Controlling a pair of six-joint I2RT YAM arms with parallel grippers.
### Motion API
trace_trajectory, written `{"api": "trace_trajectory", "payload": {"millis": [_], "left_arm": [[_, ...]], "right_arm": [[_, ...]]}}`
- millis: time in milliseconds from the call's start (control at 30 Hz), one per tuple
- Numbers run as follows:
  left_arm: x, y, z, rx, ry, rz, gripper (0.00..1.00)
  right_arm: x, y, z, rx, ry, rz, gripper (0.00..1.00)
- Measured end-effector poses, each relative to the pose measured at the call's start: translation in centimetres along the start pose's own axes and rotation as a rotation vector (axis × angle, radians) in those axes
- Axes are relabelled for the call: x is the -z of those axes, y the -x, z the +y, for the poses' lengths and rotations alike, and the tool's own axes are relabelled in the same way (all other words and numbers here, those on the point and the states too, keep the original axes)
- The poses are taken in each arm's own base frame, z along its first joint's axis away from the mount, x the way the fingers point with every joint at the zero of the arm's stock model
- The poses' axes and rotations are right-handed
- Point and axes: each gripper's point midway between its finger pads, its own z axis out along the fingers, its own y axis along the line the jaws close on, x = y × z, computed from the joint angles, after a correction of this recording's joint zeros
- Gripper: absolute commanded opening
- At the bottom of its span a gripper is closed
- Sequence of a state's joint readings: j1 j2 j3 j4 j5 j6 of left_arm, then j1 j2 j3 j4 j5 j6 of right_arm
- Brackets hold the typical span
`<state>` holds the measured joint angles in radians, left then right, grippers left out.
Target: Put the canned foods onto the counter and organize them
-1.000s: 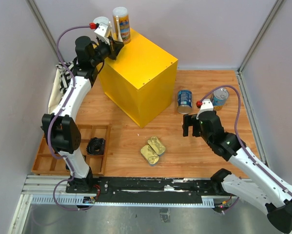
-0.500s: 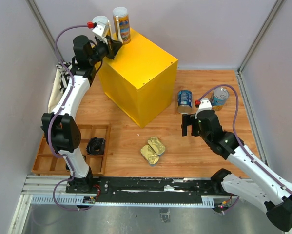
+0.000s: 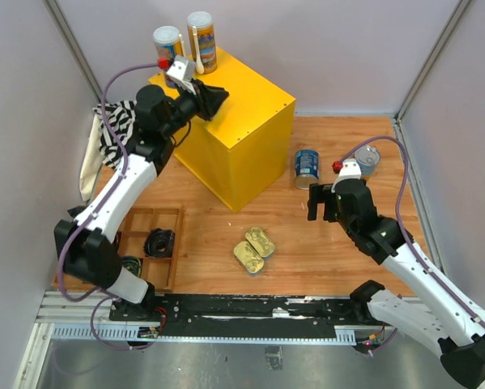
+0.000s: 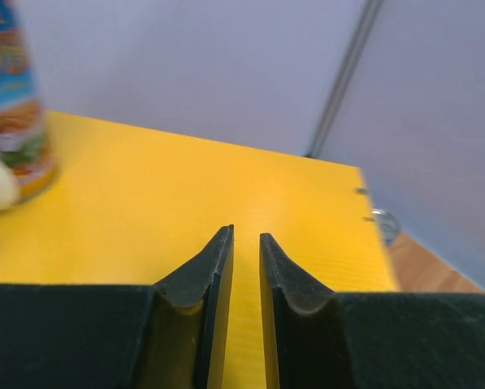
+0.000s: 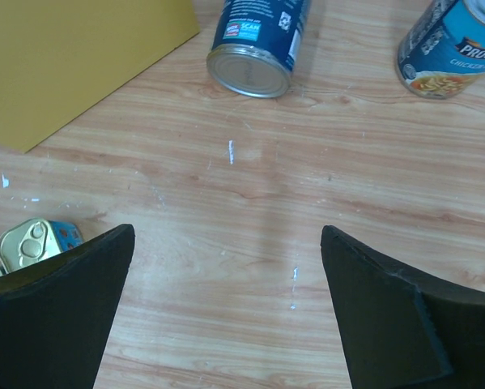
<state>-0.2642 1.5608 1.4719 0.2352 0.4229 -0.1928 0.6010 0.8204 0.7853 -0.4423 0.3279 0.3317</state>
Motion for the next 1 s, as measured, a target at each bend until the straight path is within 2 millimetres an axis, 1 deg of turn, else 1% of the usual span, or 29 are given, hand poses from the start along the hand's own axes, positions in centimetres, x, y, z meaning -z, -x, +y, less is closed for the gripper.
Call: {"api": "trace_trajectory", "payload": {"millis": [33, 100, 133, 167, 267, 300, 333, 367, 400, 467, 567, 733, 867, 1000], "left_arm": [[0.4, 0.3, -2.3, 0.006, -0.023, -0.015, 0.31], [1.7, 0.5, -6.2, 0.023, -0.054, -0.039, 0.41], [2.4, 0.5, -7.8, 0.032, -0.070, -0.048, 0.42], [3.1, 0.5, -9.5, 0.043, -0.082, -0.058, 0.39], [5.1, -0.5, -13.5, 0.085, -0.108, -0.059, 0.36], [5.5, -0.9, -14.4, 0.096, -0.112, -0.054, 0.37], [5.9, -1.6, -15.2, 0.108, -0.113, -0.044, 0.41], [6.1, -2.1, -15.8, 0.118, -0.112, -0.036, 0.87], [6.5, -3.1, -16.4, 0.129, -0.107, -0.021, 0.98], [7.4, -5.2, -17.5, 0.160, -0.106, 0.020, 0.99], [8.5, -7.5, -18.9, 0.180, -0.105, 0.068, 0.99], [9.8, -9.4, -19.9, 0.202, -0.089, 0.103, 0.99], [11.3, -10.8, -21.4, 0.205, -0.108, 0.127, 0.99], [12.3, -13.0, -21.9, 0.195, -0.101, 0.165, 0.99]], "right_arm": [[0.0, 0.2, -0.3, -0.005, -0.012, 0.001, 0.98], [-0.3, 0.5, -0.8, -0.015, -0.034, 0.010, 0.98], [-0.6, 0.6, -1.1, -0.020, -0.047, 0.020, 0.98], [-0.9, 0.7, -1.4, -0.026, -0.056, 0.029, 0.98], [-1.9, 0.8, -2.0, -0.042, -0.077, 0.073, 0.98], [-2.3, 0.8, -2.1, -0.045, -0.080, 0.087, 0.98], [-2.6, 0.9, -2.1, -0.046, -0.082, 0.100, 0.98], [-2.9, 1.0, -2.1, -0.049, -0.083, 0.111, 0.98], [-3.3, 1.3, -2.0, -0.050, -0.084, 0.121, 0.98], [-4.0, 1.9, -1.9, -0.054, -0.081, 0.136, 0.98], [-5.5, 2.4, -2.0, -0.064, -0.087, 0.163, 0.98], [-8.2, 2.0, -3.3, -0.102, -0.107, 0.227, 0.98], [-10.8, 1.6, -4.2, -0.135, -0.118, 0.277, 0.98], [-13.3, 2.0, -4.4, -0.162, -0.112, 0.311, 0.98]]}}
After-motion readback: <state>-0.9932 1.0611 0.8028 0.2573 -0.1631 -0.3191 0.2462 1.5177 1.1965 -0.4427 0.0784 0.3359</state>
